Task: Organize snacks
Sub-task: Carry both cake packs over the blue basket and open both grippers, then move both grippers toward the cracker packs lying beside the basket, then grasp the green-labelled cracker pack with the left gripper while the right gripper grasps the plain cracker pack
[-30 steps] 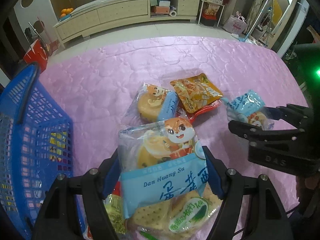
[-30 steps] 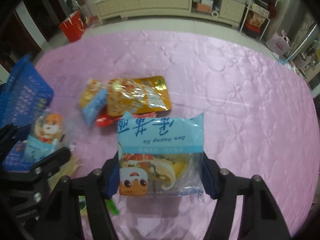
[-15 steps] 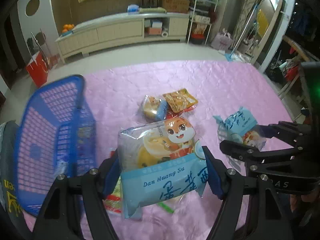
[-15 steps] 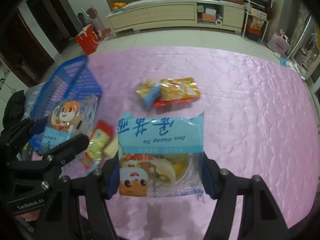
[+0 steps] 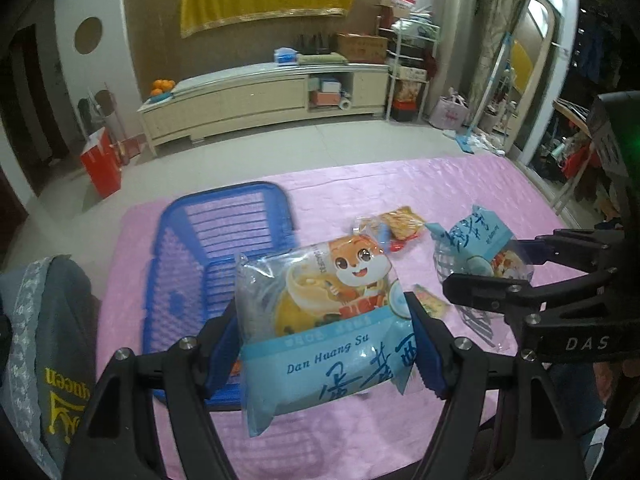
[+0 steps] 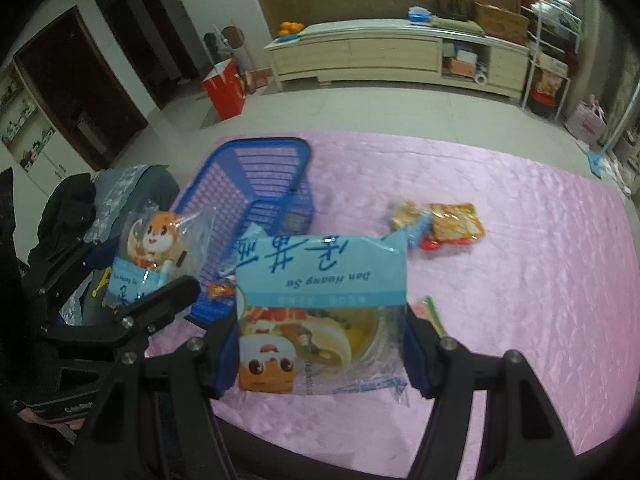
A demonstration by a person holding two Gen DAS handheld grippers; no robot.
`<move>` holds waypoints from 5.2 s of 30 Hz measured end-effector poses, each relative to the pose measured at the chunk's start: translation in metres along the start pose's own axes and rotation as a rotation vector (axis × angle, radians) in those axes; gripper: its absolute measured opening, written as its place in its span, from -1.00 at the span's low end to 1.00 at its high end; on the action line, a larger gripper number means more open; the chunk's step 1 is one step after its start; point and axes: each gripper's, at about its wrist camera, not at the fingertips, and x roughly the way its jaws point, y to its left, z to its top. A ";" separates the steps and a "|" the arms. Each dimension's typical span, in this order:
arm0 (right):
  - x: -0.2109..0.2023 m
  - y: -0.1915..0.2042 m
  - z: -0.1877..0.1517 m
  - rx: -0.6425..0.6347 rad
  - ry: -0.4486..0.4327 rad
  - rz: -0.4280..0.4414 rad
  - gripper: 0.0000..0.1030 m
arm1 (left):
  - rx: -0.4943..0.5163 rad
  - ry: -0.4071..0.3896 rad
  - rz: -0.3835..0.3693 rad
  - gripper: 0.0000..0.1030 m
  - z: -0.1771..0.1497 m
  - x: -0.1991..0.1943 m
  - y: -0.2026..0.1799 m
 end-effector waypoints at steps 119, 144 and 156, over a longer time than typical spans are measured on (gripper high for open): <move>0.051 -0.154 -0.100 0.065 0.162 -0.032 0.73 | 0.114 0.265 -0.151 0.60 -0.067 0.140 -0.103; 0.101 -0.199 -0.116 0.091 0.197 -0.135 0.73 | 0.222 0.375 -0.196 0.58 -0.062 0.232 -0.148; 0.082 -0.208 -0.117 0.175 0.150 -0.121 0.73 | 0.225 0.298 -0.201 0.08 -0.051 0.194 -0.155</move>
